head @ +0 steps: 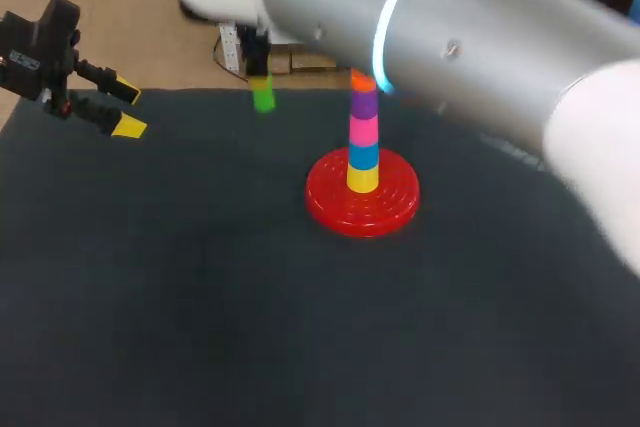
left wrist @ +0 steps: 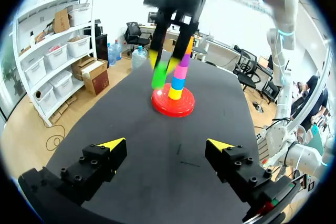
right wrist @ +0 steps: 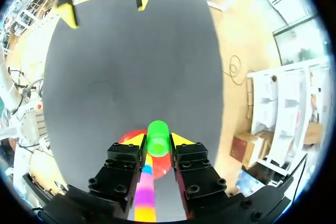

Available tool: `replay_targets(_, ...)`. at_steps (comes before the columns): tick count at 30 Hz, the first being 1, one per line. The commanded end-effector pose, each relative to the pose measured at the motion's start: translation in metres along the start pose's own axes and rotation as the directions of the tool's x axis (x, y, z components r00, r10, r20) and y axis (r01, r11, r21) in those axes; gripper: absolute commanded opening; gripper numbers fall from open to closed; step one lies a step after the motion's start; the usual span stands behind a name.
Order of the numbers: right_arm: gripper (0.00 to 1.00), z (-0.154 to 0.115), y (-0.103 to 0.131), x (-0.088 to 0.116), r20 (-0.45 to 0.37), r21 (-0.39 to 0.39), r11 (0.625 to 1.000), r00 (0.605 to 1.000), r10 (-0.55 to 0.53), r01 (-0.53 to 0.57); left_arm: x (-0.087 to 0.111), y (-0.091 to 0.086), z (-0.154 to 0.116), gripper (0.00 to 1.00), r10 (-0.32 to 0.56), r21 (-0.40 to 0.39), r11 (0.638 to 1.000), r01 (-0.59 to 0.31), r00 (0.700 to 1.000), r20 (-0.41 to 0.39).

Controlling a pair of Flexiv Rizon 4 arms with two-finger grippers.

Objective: Pick up and stack the cylinders on the red base in this order: pink,purple,orange,green

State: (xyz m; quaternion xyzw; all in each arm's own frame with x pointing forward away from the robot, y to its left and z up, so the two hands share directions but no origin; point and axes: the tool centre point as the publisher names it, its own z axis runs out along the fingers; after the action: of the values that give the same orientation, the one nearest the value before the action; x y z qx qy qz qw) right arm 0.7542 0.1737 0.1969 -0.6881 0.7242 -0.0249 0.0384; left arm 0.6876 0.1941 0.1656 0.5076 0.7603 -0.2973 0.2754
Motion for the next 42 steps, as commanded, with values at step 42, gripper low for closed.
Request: replay_targets(42,0.0,-0.089,0.028,0.124,0.115,0.075,0.966,0.965,0.237,-0.246,0.001,0.0,0.001,1.0,0.001,-0.001,1.0,-0.001,1.0,0.001)
